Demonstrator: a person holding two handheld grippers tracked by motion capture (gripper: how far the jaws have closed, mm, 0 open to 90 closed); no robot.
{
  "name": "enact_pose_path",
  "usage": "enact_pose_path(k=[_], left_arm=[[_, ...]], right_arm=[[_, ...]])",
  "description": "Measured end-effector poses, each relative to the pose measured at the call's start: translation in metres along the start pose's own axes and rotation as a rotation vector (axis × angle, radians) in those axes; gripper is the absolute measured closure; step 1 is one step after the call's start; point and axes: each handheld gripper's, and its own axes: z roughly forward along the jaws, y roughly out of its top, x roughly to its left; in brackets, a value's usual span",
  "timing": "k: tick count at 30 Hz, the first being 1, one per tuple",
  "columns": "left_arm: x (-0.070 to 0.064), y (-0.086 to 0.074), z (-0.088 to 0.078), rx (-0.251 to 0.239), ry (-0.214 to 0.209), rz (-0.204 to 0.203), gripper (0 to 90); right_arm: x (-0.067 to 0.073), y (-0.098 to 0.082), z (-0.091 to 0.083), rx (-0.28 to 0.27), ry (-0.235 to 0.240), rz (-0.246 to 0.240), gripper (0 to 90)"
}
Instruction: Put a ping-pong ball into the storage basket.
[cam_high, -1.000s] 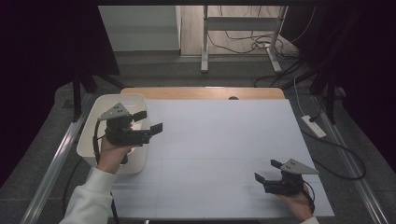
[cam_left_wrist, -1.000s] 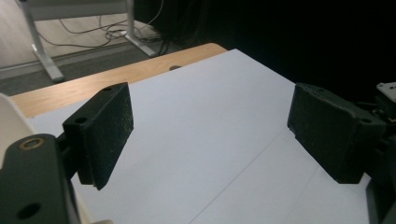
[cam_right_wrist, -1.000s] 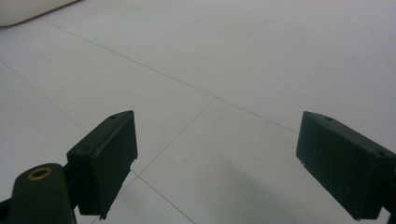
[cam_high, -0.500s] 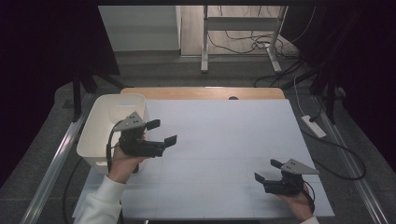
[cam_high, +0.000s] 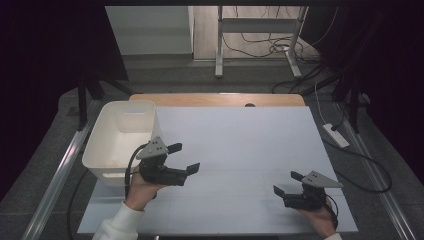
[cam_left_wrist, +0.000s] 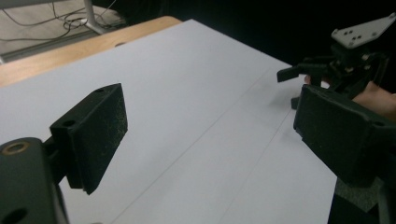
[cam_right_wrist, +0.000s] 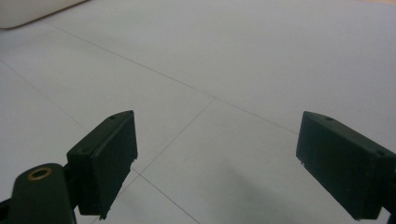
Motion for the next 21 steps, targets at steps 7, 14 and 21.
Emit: enact_pose_path(k=[7,14,21], left_arm=[[0.002,-0.022,0.003,0.016,0.032,-0.009,11.7],[0.004,-0.049,0.001,0.026,0.049,-0.008,12.4],[0.008,-0.073,-0.004,0.030,0.051,-0.026,12.4]], right_arm=[[0.000,0.000,0.000,0.000,0.002,0.000,12.4],[0.001,-0.001,0.001,0.001,0.006,-0.002,12.4],[0.002,-0.001,0.001,0.002,0.014,-0.009,12.3]])
